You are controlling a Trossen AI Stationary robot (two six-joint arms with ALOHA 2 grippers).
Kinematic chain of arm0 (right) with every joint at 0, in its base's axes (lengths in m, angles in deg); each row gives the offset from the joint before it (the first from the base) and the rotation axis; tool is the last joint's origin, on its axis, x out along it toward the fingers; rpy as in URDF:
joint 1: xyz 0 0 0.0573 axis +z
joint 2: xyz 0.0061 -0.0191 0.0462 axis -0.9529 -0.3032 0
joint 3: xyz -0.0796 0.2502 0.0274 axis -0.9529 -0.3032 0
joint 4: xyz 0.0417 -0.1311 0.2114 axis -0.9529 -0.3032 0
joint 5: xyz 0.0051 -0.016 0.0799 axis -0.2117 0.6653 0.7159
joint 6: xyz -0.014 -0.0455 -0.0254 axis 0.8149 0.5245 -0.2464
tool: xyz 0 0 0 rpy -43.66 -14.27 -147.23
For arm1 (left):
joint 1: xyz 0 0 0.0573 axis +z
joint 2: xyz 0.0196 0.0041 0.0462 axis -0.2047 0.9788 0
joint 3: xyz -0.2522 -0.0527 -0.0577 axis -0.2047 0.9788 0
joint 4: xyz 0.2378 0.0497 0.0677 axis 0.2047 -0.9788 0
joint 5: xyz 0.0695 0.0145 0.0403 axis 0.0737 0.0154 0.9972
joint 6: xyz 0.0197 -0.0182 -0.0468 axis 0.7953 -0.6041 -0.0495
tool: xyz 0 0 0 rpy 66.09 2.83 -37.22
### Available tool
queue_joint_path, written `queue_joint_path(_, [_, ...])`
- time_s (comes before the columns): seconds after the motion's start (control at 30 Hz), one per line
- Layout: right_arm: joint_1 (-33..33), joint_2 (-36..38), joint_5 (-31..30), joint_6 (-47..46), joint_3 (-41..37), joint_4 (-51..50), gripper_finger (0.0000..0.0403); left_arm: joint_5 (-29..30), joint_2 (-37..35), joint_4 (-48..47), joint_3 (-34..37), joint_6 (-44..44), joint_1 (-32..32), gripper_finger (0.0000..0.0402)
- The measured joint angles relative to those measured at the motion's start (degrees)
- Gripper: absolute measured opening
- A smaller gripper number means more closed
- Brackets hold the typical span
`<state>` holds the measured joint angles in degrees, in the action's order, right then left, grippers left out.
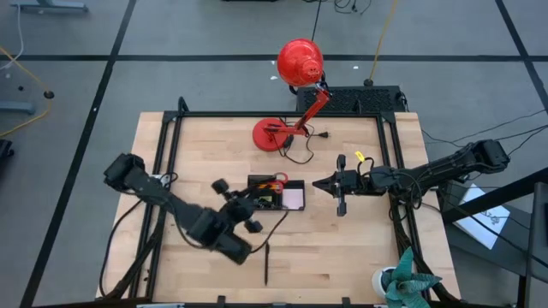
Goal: Pick and place office supplies into organizer
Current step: Put the black pen into the black mesh desk organizer
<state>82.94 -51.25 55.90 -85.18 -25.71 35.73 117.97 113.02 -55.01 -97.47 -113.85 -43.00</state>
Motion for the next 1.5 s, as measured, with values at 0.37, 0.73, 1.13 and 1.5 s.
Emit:
queue_joint_path(0.37, [0.0, 0.0, 0.0, 0.0, 0.0, 0.7, 0.0004, -31.7, 0.6, 42.5, 0.0, 50.8, 7.5, 0.004])
queue_joint_path(0.73, [0.0, 0.0, 0.0, 0.0, 0.0, -1.0, 0.0004, -51.1, -0.3, 50.5, 2.3, 59.9, 19.4, 0.004])
queue_joint_path(1.13, [0.0, -0.2, 0.0, -0.1, 0.0, -4.1, 0.0004, -64.9, -12.9, 73.7, 30.3, 60.0, 29.5, 0.004])
queue_joint_path(1.5, [-0.1, -1.8, -1.4, -0.2, -0.2, -1.7, 0.0004, -73.8, -16.9, 104.3, 54.0, 55.7, 35.0, 0.004])
